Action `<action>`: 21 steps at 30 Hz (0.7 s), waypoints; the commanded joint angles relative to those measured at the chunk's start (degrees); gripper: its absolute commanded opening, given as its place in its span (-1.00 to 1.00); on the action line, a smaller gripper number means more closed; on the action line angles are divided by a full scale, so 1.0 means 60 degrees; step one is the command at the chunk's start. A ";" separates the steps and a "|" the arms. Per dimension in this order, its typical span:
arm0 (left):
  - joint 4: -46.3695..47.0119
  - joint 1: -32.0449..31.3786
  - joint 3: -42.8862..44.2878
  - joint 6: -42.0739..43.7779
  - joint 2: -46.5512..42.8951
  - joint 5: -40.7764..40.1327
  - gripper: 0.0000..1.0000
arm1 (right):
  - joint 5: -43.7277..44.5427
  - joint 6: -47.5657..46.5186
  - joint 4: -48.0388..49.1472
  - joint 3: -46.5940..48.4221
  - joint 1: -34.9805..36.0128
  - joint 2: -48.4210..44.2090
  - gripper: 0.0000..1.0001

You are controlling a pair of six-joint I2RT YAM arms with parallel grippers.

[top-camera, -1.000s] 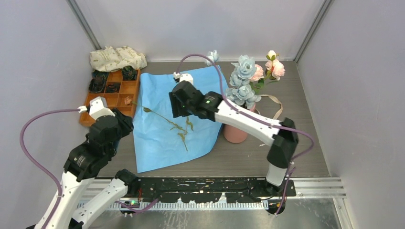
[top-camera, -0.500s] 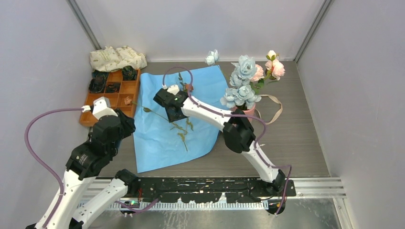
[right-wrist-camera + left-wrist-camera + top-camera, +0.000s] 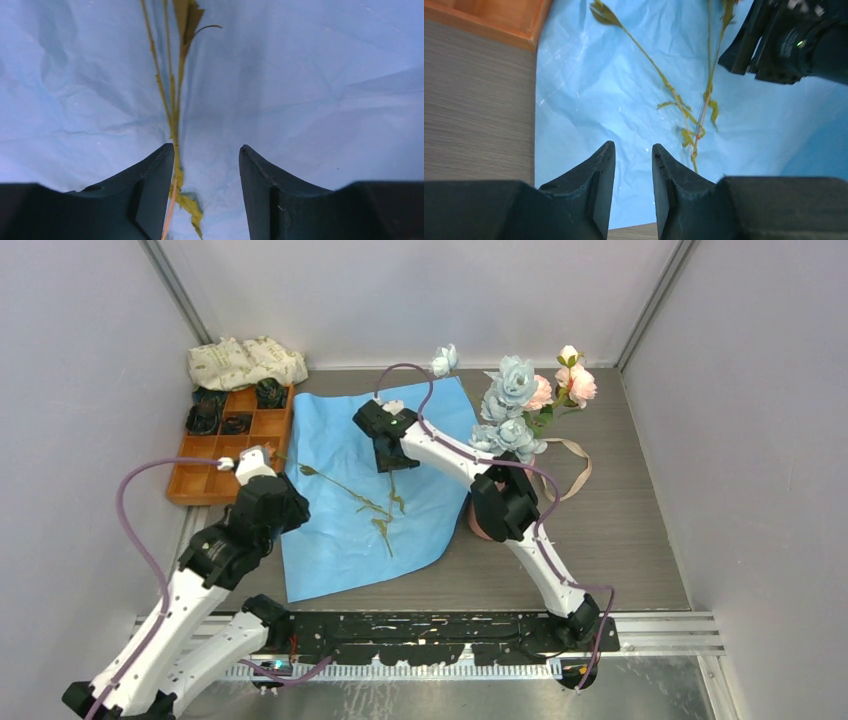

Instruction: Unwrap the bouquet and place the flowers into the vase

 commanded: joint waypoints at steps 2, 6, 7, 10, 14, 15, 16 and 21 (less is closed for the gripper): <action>0.1514 -0.0043 -0.0859 -0.0580 0.0847 0.0914 -0.31 | -0.0674 -0.0113 0.0766 0.0386 0.0212 -0.0152 0.12; 0.1984 -0.0030 -0.1148 -0.0742 0.1599 0.1017 -0.33 | -0.0839 -0.0153 0.1046 0.0279 0.0206 -0.0107 0.12; 0.2065 -0.0001 -0.1144 -0.0755 0.1776 0.1004 -0.33 | -0.0850 -0.0153 0.1070 0.0321 0.0190 -0.0043 0.12; 0.2168 0.0235 -0.1010 -0.0724 0.2295 0.1055 -0.34 | -0.0890 -0.0153 0.1064 0.0382 0.0114 0.0154 0.11; 0.2550 0.1029 -0.1017 -0.0657 0.2893 0.1629 -0.35 | -0.0876 -0.0208 0.1277 0.0201 -0.0042 0.0189 0.09; 0.2757 0.1232 -0.1078 -0.0662 0.3023 0.1880 -0.36 | -0.0876 -0.0232 0.1329 0.0171 -0.0079 0.0199 0.09; 0.2977 0.1424 -0.1137 -0.0687 0.3170 0.2106 -0.36 | -0.0907 -0.0271 0.1371 0.0187 -0.0106 0.0216 0.09; 0.3896 0.1699 -0.1187 -0.0700 0.4104 0.2337 -0.41 | -0.1048 -0.0422 0.1506 0.0255 -0.0162 0.0380 -0.17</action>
